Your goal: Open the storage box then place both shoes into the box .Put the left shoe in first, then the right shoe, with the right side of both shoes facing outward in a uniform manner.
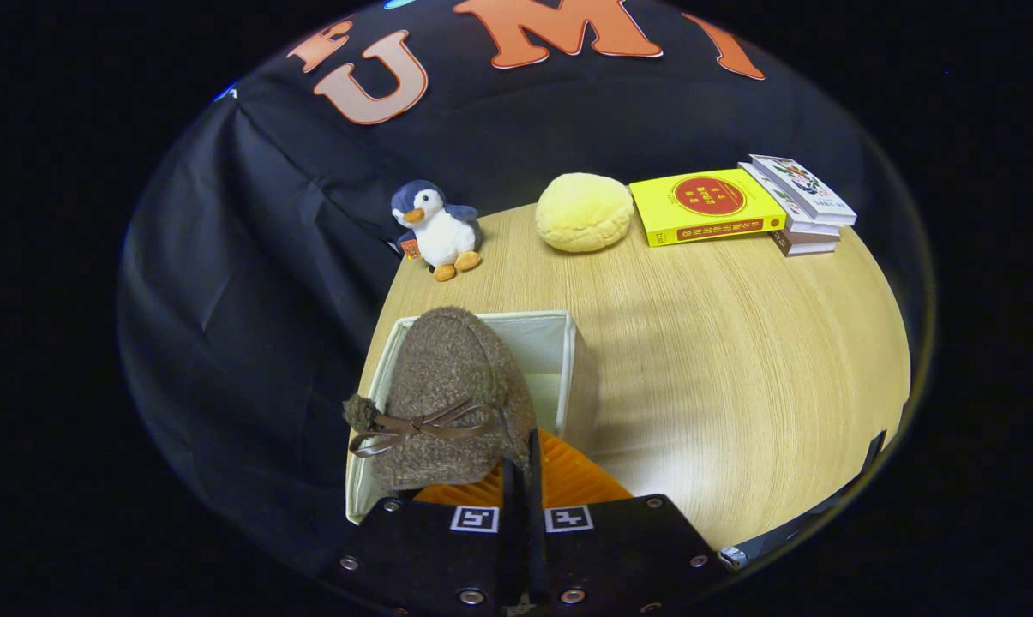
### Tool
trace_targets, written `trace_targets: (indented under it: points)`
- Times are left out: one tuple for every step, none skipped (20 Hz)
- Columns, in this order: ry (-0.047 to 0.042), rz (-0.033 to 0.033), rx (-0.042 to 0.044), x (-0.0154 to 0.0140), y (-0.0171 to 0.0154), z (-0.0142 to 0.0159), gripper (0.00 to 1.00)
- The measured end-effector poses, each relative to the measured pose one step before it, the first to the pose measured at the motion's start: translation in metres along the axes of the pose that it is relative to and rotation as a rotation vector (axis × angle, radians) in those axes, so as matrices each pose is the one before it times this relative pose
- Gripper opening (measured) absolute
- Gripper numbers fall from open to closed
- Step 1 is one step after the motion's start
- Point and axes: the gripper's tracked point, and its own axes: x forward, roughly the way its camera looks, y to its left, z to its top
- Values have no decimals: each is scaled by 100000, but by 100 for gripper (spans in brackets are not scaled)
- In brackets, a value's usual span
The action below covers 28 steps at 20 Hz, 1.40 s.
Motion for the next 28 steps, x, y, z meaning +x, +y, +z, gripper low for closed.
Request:
trace_targets:
  points:
    - [-364, -1198, 139, 100, 70, 108, 6]
    - [-230, -596, 641, 197, 211, 155, 6]
    - [70, 97, 958, -23, 322, 30, 6]
    - [-357, 1292, 858, 23, 538, 72, 6]
    - [-427, 228, 326, 134, 259, 24, 6]
    - [177, -1103, -117, 183, -99, -205, 6]
    - [795, -1373, -1034, 254, -247, -581, 6]
    - [1920, -1136, -1379, 285, -184, -705, 6]
    - [2168, -587, -687, 266, -72, -856, 6]
    - [1815, 1, -255, 155, -15, -641, 6]
    - [1040, 364, 294, 121, 40, -454, 6]
    - [340, 1069, 341, -117, 192, -252, 9]
    - [74, 1404, 530, -271, 256, -90, 13]
    - [389, 1980, 275, -434, 409, -80, 21]
    - [-1665, 2216, 256, -438, 353, 373, 25]
    - [-2002, 1532, -232, -758, 150, 701, 29]
    - [-2085, 1211, -691, -691, -21, 644, 34]
    - [-2078, 1273, -391, -825, -41, 684, 38]
    - [-2514, 1756, -445, -872, -5, 708, 40]
    - [-2896, 1632, -676, -837, -57, 877, 44]
    - [-3265, 1136, -1016, -931, -288, 907, 48]
    - [-3348, 686, -1532, -886, -408, 914, 52]
    - [-3392, 387, -1672, -1020, -489, 921, 55]
    - [-3463, 218, -1880, -963, -622, 948, 58]
    - [-3763, 232, -1697, -925, -660, 1061, 62]
    - [-3781, 149, -1260, -1029, -723, 1061, 65]
    - [-3960, 146, -893, -1086, -726, 1091, 67]
    - [-4273, -33, -1220, -875, -740, 1227, 69]
